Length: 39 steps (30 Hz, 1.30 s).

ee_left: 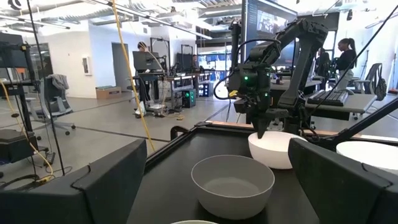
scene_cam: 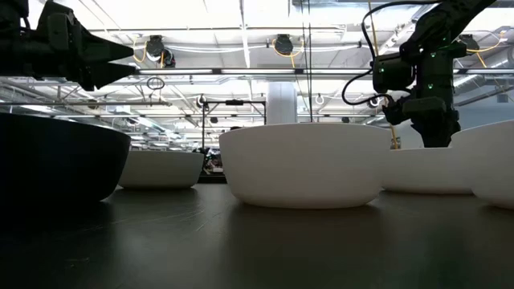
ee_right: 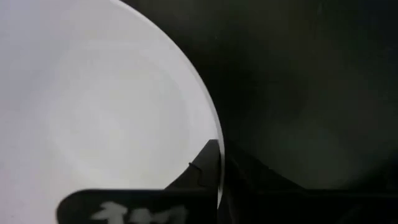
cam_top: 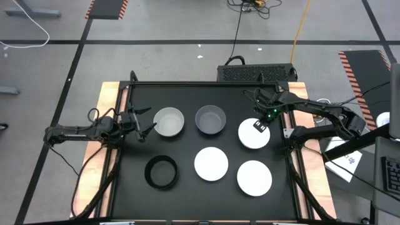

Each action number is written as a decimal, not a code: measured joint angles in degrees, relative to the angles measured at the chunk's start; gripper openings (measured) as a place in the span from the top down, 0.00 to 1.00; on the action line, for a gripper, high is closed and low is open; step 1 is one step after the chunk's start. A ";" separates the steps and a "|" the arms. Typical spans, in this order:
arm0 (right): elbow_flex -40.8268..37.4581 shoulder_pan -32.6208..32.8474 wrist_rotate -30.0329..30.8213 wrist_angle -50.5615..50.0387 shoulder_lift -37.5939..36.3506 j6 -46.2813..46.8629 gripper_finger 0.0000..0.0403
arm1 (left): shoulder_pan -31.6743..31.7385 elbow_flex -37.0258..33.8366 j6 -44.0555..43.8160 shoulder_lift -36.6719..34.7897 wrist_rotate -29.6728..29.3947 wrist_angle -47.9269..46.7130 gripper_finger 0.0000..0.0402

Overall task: Nest bowls inside each other
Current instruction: Stack the top right white bowl on top of the dark gray bowl

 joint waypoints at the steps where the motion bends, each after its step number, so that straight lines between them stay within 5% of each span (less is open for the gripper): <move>1: 0.00 -0.01 0.01 0.15 -0.07 -0.09 0.99 | 0.00 0.00 0.00 0.00 0.00 -0.06 0.02; 14: 4.66 0.10 -0.71 4.05 -7.19 -7.62 1.00 | 0.02 0.00 0.06 0.00 -0.01 0.40 0.02; 23: 5.88 0.15 -10.47 15.04 -12.98 -12.50 1.00 | 0.01 0.00 -0.19 -0.01 -0.26 0.45 0.02; 29: 0.28 0.12 -16.57 24.59 -20.04 -13.29 1.00 | 0.00 0.00 -1.25 -0.02 -0.43 0.31 0.02; 39: -9.09 0.15 -18.33 29.12 -31.76 -10.54 1.00 | 0.01 0.00 -1.47 -0.02 -0.48 0.46 0.02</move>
